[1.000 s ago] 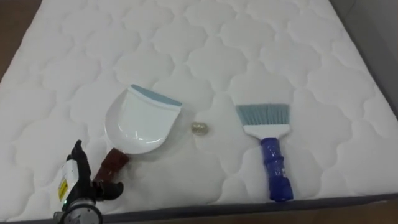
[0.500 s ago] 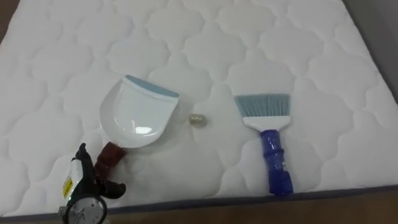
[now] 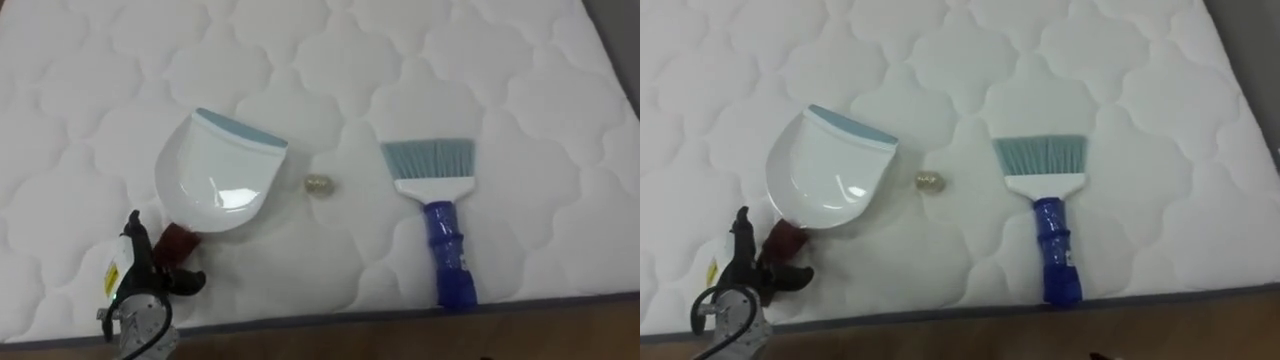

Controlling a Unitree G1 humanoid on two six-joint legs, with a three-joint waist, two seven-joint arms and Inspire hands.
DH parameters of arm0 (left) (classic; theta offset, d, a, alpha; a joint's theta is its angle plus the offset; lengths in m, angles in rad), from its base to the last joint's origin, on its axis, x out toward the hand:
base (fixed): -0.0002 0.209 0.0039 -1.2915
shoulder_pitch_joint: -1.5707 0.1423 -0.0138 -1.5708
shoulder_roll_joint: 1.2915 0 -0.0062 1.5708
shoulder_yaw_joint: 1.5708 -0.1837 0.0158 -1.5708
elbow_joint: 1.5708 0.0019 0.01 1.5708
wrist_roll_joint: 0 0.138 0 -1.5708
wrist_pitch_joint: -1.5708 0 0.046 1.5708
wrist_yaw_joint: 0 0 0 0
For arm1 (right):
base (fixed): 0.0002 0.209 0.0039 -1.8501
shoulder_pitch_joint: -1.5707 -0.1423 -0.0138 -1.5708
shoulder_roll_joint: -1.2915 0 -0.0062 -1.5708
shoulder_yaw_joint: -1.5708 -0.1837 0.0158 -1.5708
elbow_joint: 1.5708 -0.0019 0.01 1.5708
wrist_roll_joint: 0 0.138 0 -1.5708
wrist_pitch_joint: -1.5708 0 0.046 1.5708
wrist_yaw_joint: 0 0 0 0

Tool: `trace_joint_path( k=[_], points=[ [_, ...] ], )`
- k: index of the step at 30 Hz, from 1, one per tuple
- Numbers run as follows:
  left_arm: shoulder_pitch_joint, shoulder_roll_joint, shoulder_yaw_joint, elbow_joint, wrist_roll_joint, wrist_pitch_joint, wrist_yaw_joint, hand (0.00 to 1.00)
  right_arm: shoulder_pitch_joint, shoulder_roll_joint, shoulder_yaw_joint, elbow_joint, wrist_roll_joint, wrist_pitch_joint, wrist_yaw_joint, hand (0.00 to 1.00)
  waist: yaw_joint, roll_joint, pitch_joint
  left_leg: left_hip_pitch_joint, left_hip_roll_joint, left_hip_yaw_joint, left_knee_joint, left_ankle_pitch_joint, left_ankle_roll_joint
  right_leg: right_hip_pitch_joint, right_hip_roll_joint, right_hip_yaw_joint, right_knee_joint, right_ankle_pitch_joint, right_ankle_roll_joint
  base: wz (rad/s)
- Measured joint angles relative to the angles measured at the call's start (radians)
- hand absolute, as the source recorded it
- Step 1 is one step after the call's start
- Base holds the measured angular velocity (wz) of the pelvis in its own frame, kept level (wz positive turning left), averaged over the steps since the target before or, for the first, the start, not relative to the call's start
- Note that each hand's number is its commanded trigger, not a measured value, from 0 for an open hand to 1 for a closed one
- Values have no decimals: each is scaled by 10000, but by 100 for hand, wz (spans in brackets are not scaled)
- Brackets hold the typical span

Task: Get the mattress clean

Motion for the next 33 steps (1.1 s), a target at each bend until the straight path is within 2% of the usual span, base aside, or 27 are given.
trace_joint_path(
  k=[1, 2, 3, 4, 5, 6, 7, 8, 9, 11, 14, 17, 21, 24, 26, 28, 33],
  points=[
    [-4, 0, -6, 0, -18, 0, -9, 0, 10, -1, 21, 14, 81, -16, -10, 0, 17, -2, 2, 28, 33, -20, 1, 0, 0, -66, 15, -96, 173, -1, 1, -5],
    [-14, 2, -41, 0, -18, 1, -25, 0, 0, -1, 25, 49, 132, -62, -43, 0, 69, 4, 20, 97, 88, -241, -30, 25, 13, -370, 36, -396, 759, -34, 55, -13],
    [-41, -6, -75, -1, -20, 6, -41, 0, -15, -7, 25, 55, 156, -87, -76, 0, 98, 36, 99, 198, 142, -600, -73, 42, 18, -719, 45, -661, 1324, -113, 204, -37],
    [-60, 25, -124, 18, -23, 12, -72, 0, -41, -12, 22, 53, 246, -167, -154, 0, 247, 122, 201, 234, 180, -1122, -52, 40, 11, -1351, 43, -910, 1506, -217, 250, -67],
    [-65, 119, -100, 32, -24, 45, -77, 0, -285, -14, 78, 53, 268, -218, -213, 0, 359, -67, 165, -27, 79, -1150, 217, -50, -55, -2190, -214, -869, 587, 521, 90, -66],
    [-91, 91, -85, 95, -8, 71, -96, 0, -393, -83, 129, 52, 286, -229, -253, 0, 333, 1, 244, -119, 56, -1146, 431, -239, -200, -2467, -451, -1238, 628, 1304, -176, -27],
    [-271, 33, -168, 288, -4, 93, -178, 0, -433, -143, 269, 83, 294, -278, -439, 0, 85, 197, 243, -363, 92, -1067, 620, -315, -432, -2485, -504, -1536, 842, 1413, -59, 17],
    [-488, 35, -173, 394, -15, 64, -206, 0, -417, -140, 323, 209, 294, -304, -470, 0, 70, 159, 253, -404, 99, -777, 514, -171, -602, -2452, -534, -1382, 821, 1411, -56, 27],
    [-592, 40, -180, 461, -17, 39, -205, 0, -400, -143, 374, 253, 293, -287, -459, 0, 70, 152, 257, -406, 132, -671, 356, -92, -547, -2432, -531, -1326, 809, 1408, -50, 19],
    [-983, 124, -186, 488, -34, -27, -184, 0, -358, -137, 376, 252, 280, -279, -415, 0, 71, 119, 250, -333, 196, -145, 25, -7, -435, -2487, -496, -1298, 816, 1360, 1, 18],
    [-1068, 209, -201, 655, -68, -26, -201, 0, -374, -137, 382, 216, 272, -266, -327, 0, 118, -108, 210, -367, 74, 72, 171, -33, -378, -2455, -568, -1305, 798, 1358, 5, -5],
    [-1038, 198, -404, 974, -378, -9, -402, 0, -377, -127, 385, 177, 331, -182, -227, 0, 94, -124, 211, -411, 46, 312, 333, -58, -199, -2298, -611, -1324, 649, 1377, 54, 10],
    [-1028, 214, -480, 1002, -438, 2, -509, 0, -371, -125, 392, 174, 337, -185, -105, 0, 116, -114, 206, -487, 41, 311, 413, -69, -141, -2271, -665, -1373, 622, 1449, 139, 17],
    [-1029, 255, -504, 1005, -562, 2, -503, 0, -425, -130, 501, 181, 339, -196, -112, 0, 107, -92, 189, -598, 43, 295, 595, -85, -128, -2259, -700, -1397, 623, 1598, 70, 3],
    [-1031, 258, -614, 1051, -912, 0, -491, 0, -451, -133, 765, 194, 349, -217, -115, 0, 70, -39, 122, -616, 45, 293, 696, -84, -129, -2234, -714, -1395, 638, 1662, 35, 0],
    [-1031, 264, -677, 1056, -1203, -4, -487, 0, -446, -132, 782, 201, 350, -231, -109, 0, 66, -4, 88, -611, 44, 297, 721, -67, -145, -2229, -726, -1387, 653, 1683, 29, 0],
    [-1031, 273, -698, 1054, -1284, -5, -476, 0, -425, -133, 883, 167, 351, -229, -106, 0, 41, 4, 82, -675, 41, 323, 892, -69, -152, -2207, -721, -1390, 641, 1717, 57, 0]
  ],
)
